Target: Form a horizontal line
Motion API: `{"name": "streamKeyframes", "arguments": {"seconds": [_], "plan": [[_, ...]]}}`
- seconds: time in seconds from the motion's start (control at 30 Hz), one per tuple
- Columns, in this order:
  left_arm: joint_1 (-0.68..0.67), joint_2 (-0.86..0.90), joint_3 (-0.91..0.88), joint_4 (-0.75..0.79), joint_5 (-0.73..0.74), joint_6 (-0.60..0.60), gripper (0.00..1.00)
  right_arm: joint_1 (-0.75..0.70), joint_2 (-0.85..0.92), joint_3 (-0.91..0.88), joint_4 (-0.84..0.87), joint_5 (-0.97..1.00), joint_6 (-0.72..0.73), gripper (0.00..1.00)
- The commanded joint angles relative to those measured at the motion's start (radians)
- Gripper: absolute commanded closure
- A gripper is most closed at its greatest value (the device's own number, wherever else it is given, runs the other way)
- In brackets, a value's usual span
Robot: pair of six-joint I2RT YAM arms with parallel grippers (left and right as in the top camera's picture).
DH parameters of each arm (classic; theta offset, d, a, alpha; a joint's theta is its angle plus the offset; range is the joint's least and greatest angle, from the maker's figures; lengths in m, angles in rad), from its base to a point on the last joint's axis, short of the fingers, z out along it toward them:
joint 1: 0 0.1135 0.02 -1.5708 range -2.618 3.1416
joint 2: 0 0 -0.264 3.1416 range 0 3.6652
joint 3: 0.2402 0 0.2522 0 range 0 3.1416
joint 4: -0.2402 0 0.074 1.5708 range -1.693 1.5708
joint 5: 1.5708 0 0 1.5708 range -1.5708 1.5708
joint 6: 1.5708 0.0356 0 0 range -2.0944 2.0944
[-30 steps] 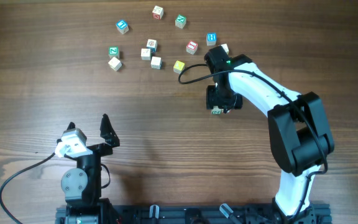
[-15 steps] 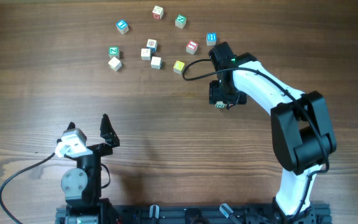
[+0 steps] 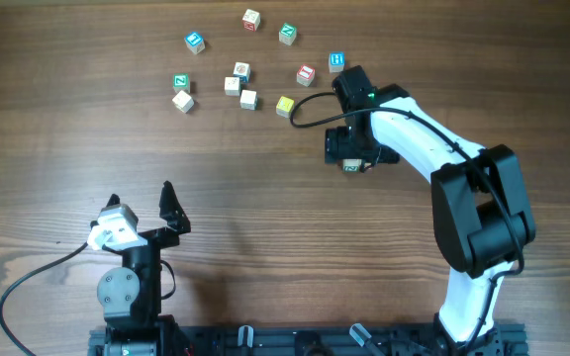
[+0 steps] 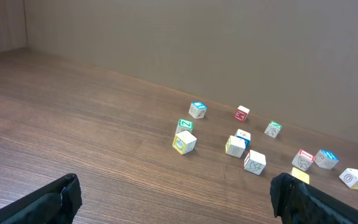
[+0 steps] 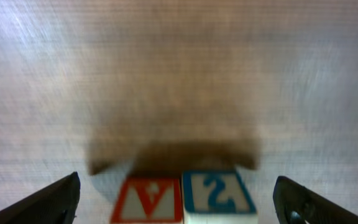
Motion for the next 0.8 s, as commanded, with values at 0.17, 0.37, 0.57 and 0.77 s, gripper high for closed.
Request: {"name": "streamKeyframes", "arguments": {"seconds": [0.17,0.37,0.57,0.77], "plan": [[-0.003,-0.007,-0.004,0.002,-0.013,0.016,0.00,-0.003,-0.015,0.069,0.169,0.062,-0.106,0.01],[-0.003,-0.007,-0.004,0.002,-0.014,0.016,0.00,-0.003,-0.015,0.418,-0.080,-0.092,-0.127,0.00],[-0.003,-0.007,-0.004,0.002,-0.014,0.016,0.00,-0.003,-0.016,0.462,-0.088,-0.206,-0.127,0.00],[-0.003,-0.007,-0.004,0.002,-0.014,0.016,0.00,-0.003,-0.016,0.458,-0.084,-0.206,-0.128,0.00]]}}
